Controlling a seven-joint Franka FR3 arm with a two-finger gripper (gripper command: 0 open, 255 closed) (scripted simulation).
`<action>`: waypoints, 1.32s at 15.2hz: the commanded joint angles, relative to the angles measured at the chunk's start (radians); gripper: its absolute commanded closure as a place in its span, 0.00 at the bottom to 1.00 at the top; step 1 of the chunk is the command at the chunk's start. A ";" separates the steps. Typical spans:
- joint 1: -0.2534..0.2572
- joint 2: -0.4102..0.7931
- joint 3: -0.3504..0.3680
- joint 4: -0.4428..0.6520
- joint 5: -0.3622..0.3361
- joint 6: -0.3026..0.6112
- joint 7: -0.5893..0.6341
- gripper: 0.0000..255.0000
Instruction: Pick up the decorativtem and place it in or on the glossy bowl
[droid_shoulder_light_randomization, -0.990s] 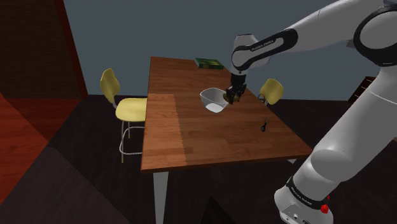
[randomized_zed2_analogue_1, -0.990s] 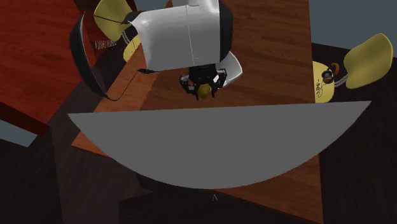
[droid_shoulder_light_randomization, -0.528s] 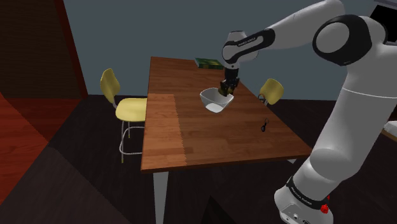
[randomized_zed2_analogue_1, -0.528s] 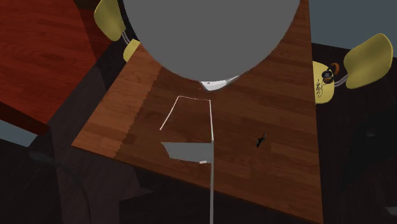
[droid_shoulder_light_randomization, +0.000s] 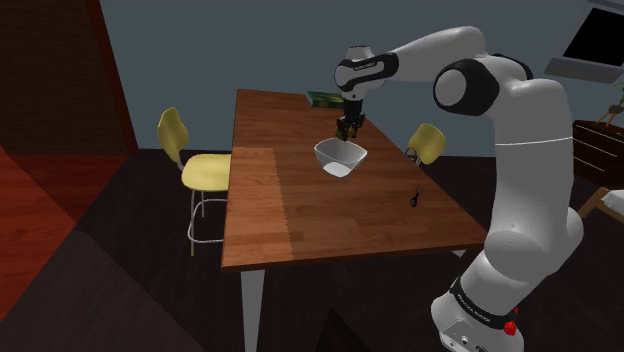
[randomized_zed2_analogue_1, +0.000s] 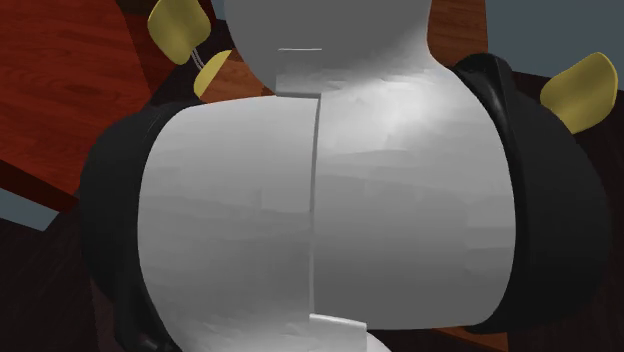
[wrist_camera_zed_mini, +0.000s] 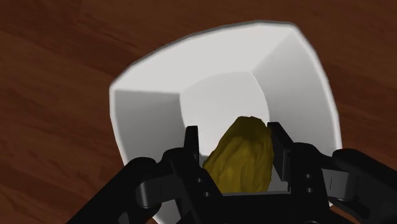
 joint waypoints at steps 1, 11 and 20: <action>-0.010 0.044 0.001 0.044 0.006 0.001 -0.008 1.00; -0.011 0.088 0.004 -0.021 0.010 0.110 -0.002 1.00; -0.011 0.088 0.004 -0.021 0.010 0.110 -0.002 0.00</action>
